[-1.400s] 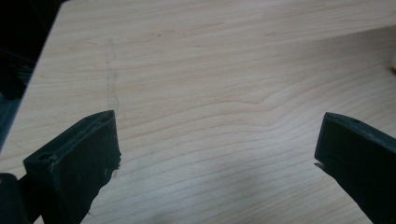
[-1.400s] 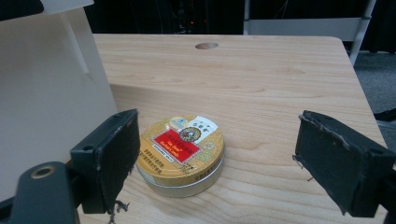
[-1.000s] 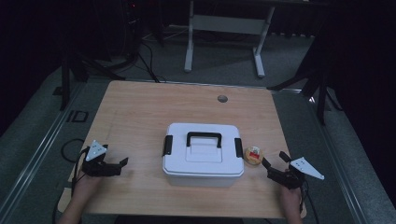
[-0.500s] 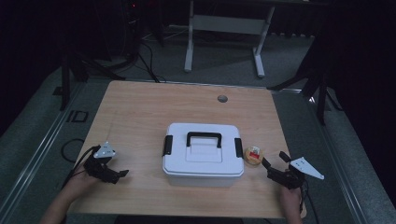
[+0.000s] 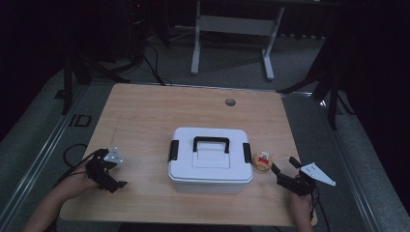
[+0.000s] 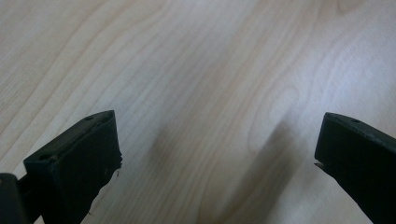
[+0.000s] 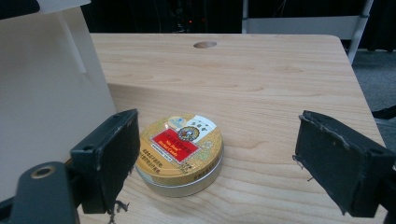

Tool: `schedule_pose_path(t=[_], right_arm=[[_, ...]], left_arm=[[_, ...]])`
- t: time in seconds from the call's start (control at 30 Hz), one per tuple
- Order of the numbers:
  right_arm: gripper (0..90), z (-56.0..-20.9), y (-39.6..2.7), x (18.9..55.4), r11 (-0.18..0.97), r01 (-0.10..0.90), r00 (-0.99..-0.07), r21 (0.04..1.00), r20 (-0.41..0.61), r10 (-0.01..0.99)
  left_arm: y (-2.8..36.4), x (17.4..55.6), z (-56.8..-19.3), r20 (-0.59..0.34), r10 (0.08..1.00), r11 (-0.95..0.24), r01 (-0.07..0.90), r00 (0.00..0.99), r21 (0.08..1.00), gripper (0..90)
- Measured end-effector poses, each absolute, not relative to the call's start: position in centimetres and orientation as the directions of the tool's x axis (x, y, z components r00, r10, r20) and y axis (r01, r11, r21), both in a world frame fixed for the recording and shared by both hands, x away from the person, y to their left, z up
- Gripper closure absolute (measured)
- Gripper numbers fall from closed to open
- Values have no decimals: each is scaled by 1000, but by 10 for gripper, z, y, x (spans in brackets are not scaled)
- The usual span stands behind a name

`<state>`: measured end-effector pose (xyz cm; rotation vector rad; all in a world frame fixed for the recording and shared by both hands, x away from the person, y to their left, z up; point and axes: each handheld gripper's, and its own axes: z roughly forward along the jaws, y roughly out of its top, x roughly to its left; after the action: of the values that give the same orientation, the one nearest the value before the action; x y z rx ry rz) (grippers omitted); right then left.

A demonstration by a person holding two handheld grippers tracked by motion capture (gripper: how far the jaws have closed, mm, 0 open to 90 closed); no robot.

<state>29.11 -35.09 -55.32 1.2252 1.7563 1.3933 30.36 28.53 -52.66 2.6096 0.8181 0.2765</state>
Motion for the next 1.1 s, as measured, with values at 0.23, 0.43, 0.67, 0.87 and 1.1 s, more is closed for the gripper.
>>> schedule_pose_path(t=[0.23,0.43,0.67,0.87,1.1], right_arm=[[137,-553,-351,291,35,302,-411,953,97,906],[137,-553,-351,291,34,302,-411,953,98,906],[137,-553,-351,291,34,302,-412,953,98,906],[137,-553,-351,291,33,303,-412,952,100,906],[137,-553,-351,291,35,303,-411,952,98,906]], left_arm=[[283,307,-516,67,566,-776,504,822,379,0],[274,308,-516,74,518,-833,482,852,269,0],[266,309,-512,49,473,-872,460,880,165,0],[267,311,-506,36,500,-863,494,865,111,0],[264,313,-499,11,528,-850,527,849,11,0]])
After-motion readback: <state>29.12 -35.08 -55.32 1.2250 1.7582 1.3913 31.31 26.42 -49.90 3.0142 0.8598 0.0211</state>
